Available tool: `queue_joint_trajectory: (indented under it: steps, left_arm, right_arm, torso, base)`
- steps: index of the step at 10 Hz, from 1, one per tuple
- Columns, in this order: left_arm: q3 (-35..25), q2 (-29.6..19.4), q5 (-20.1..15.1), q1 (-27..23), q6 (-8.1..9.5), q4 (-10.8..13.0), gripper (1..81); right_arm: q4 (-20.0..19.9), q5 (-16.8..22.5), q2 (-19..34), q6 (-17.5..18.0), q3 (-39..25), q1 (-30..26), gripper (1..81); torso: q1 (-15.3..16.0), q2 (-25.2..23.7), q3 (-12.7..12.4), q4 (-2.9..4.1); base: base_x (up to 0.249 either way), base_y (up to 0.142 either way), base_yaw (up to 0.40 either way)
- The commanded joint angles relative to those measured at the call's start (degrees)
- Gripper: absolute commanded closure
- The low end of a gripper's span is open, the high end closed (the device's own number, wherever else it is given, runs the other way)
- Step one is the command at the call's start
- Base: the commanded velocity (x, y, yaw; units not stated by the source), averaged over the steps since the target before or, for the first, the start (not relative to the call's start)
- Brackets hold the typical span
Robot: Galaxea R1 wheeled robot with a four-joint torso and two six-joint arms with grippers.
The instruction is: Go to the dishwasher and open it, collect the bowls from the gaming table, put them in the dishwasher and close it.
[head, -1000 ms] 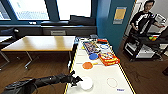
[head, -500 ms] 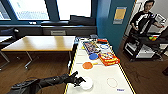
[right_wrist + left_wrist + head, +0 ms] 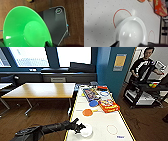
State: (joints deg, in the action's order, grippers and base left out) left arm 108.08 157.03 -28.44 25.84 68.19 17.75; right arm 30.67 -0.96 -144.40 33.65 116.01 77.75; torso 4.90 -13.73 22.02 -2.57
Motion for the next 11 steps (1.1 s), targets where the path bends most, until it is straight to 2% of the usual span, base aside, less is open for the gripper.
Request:
queue_joint_trajectory:
  steps: [1,7,9,11]
  left_arm:
    - [-0.24,0.92,-1.88,-7.69,0.36,0.36,1.0]
    - [-3.84,-1.09,-1.53,-10.5,0.27,0.36,1.0]
    - [-3.84,-1.18,-1.53,-10.59,0.27,0.44,1.0]
    - [-1.57,0.74,-1.62,-9.28,0.1,0.71,1.0]
  right_arm:
    - [0.71,1.93,1.89,-0.16,-1.32,-2.64,81.1]
    - [0.71,2.02,2.07,-0.07,-1.76,-2.9,81.1]
    - [0.71,2.02,1.98,-0.16,-1.85,-2.9,81.1]
    - [0.71,2.02,1.98,-0.16,-2.02,-2.9,81.1]
  torso:
    - [0.0,0.0,0.0,0.0]
    - [0.0,0.0,0.0,0.0]
    - [0.0,0.0,0.0,0.0]
    - [0.0,0.0,0.0,0.0]
  base:
    - [0.0,0.0,0.0]
    - [0.0,0.0,0.0]
    - [0.0,0.0,0.0]
    - [0.0,0.0,0.0]
